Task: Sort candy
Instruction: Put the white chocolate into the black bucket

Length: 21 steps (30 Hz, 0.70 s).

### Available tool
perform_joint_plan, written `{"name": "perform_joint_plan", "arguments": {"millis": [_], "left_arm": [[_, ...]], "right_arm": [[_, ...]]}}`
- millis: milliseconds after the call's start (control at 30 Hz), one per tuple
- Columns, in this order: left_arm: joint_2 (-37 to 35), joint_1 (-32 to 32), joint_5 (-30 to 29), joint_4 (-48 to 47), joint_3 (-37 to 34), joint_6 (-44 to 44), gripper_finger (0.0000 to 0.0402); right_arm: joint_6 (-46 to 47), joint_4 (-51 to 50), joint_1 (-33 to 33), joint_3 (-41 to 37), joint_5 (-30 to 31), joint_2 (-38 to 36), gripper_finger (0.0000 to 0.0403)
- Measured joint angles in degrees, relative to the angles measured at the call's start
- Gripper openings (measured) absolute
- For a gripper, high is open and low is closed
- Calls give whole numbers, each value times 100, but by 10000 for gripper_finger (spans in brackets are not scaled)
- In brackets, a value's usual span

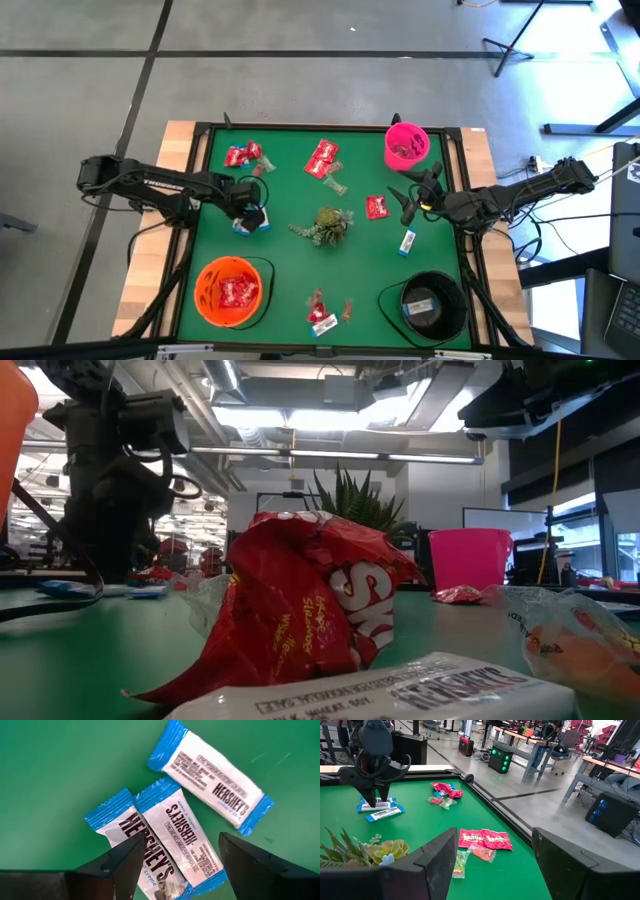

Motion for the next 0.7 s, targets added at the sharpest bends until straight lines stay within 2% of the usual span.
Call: {"name": "perform_joint_plan", "arguments": {"millis": [200,333,500,700], "left_arm": [[2,26,-121,-11,4,282,245],[9,87,-17,-642,223,320,245],[9,81,-397,-1653,726,319,245],[10,81,-543,-1899,801,125,245]], "right_arm": [[4,0,0,0,2,0,253],[45,0,0,0,4,0,253],[113,2,0,0,4,0,253],[155,1,0,0,4,0,253]]}}
